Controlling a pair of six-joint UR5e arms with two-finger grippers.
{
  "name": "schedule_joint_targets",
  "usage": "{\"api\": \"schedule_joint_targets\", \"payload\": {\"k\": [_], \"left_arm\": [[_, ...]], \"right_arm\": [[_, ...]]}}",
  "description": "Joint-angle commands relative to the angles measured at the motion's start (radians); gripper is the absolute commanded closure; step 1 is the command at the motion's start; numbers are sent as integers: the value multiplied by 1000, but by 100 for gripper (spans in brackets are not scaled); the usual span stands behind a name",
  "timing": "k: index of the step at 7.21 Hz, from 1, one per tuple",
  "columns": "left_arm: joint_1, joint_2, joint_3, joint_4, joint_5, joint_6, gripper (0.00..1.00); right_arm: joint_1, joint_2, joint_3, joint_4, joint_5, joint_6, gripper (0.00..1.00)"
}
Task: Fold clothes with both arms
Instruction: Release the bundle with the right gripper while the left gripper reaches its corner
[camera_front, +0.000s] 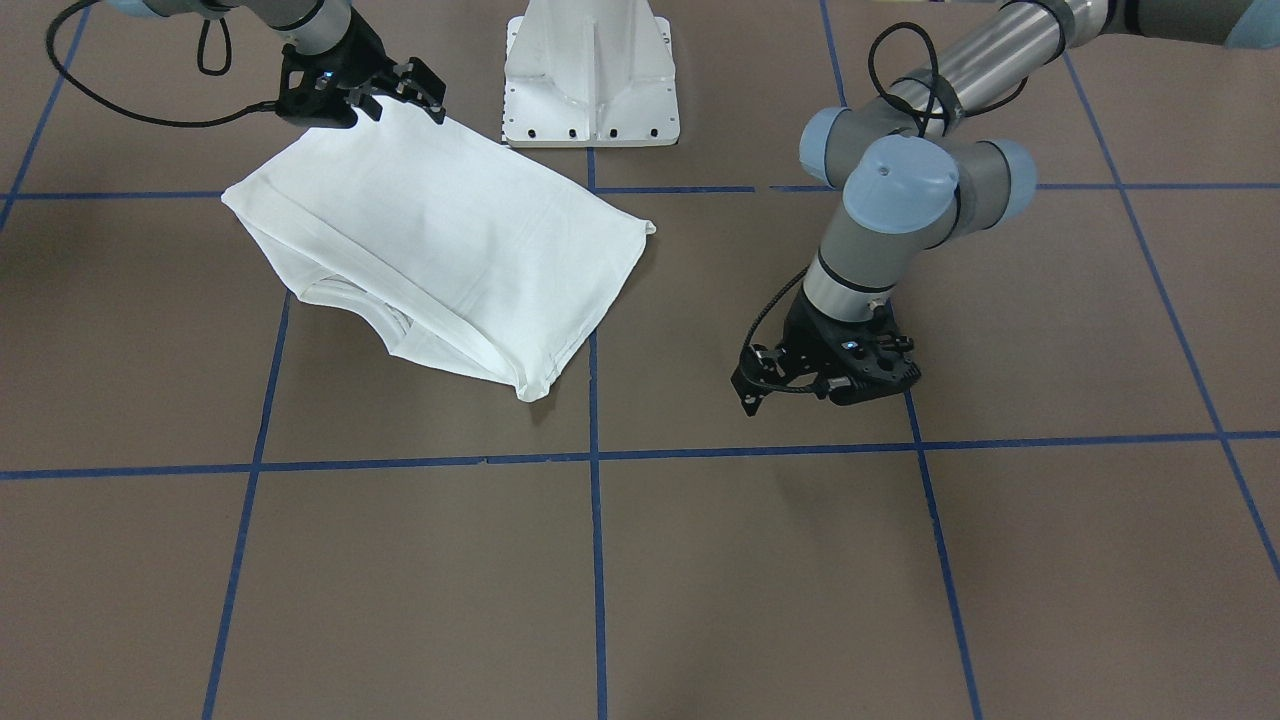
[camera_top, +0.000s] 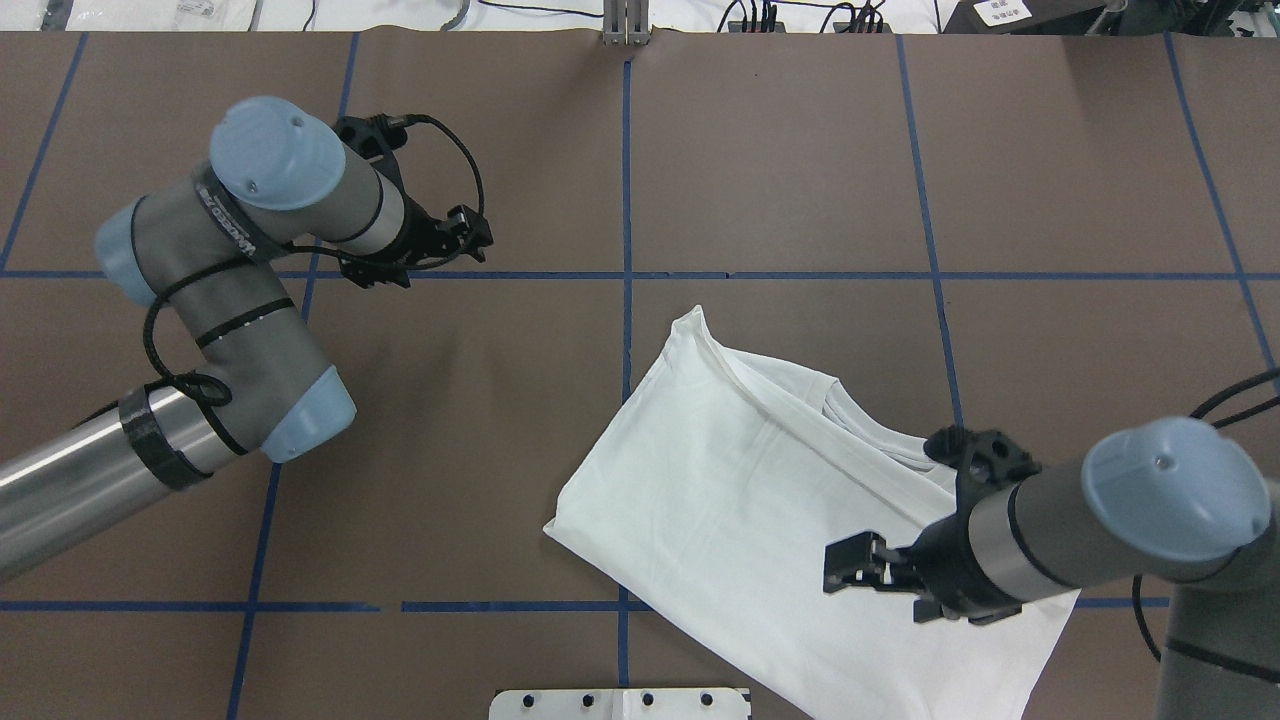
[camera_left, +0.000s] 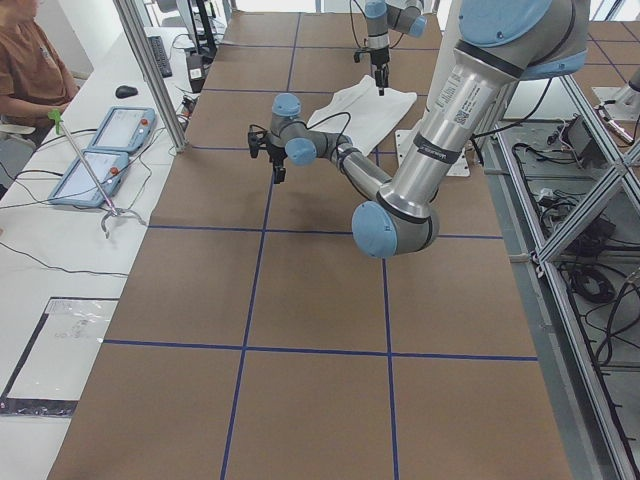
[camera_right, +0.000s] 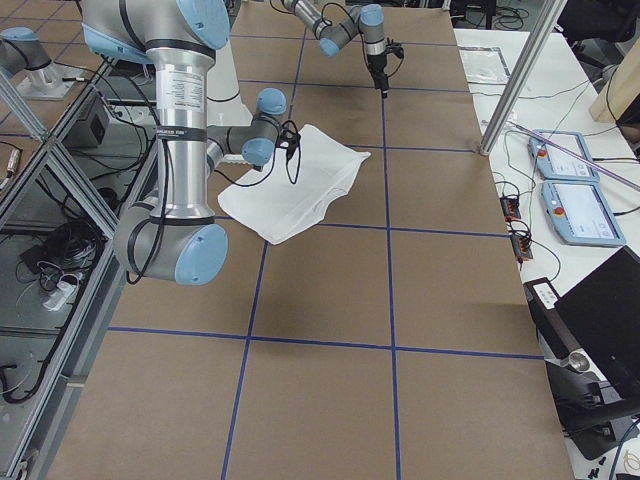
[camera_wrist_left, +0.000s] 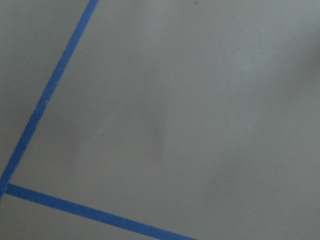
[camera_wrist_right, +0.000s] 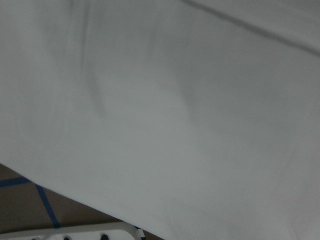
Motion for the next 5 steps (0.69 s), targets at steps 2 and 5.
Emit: {"api": "schedule_joint_targets", "payload": {"k": [2, 5], "left_arm": [[180, 19, -190, 41, -81, -244, 1], [309, 25, -230, 100, -52, -403, 1]], "right_arm": [[276, 45, -16, 1, 12, -140, 0], [318, 65, -20, 1, 11, -142, 0]]}}
